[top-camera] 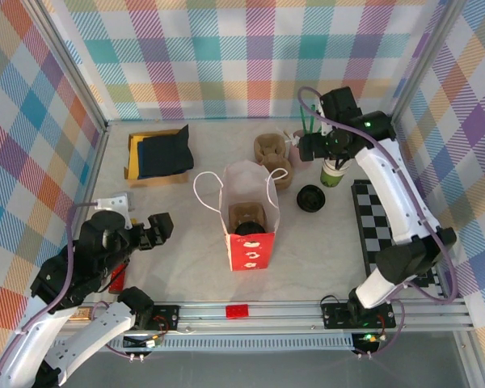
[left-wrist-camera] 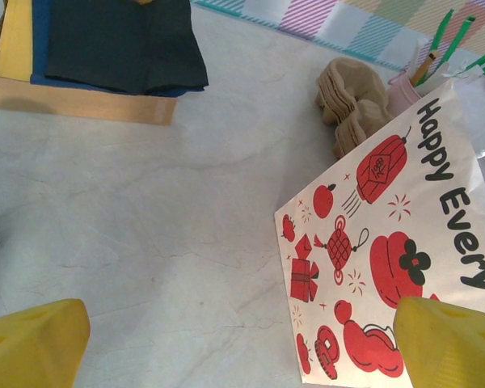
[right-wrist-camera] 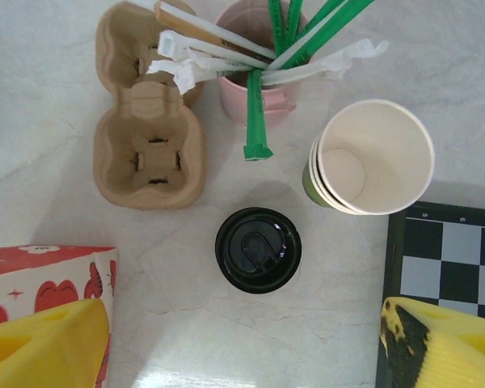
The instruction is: Pack the takeout coffee
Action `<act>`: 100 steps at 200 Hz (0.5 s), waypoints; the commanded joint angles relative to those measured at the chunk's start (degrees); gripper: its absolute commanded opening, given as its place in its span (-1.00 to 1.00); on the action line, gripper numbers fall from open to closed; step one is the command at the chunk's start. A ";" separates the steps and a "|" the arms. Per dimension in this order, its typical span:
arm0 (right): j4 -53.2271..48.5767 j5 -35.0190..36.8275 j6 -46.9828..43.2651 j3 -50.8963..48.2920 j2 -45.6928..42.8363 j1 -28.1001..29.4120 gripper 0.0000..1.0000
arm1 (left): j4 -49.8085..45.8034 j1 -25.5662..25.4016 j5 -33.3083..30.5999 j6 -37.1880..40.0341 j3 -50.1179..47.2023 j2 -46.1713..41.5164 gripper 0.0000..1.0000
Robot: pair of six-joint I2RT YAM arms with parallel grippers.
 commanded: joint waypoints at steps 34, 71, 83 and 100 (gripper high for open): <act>1.08 -3.59 0.41 2.82 5.79 -2.38 0.59 | -0.40 0.61 3.31 -0.49 -0.73 -1.45 0.90; 0.96 -2.50 -0.07 5.69 10.29 -2.85 0.41 | -0.82 0.62 3.06 -0.66 -0.56 -2.96 0.91; 0.96 -1.97 -0.03 6.77 11.64 -2.97 0.38 | -1.27 0.62 2.78 -0.64 -0.23 -3.27 0.90; 0.49 -1.68 0.12 8.48 13.60 -3.09 0.33 | -2.05 0.62 2.83 -0.43 0.21 -3.49 0.91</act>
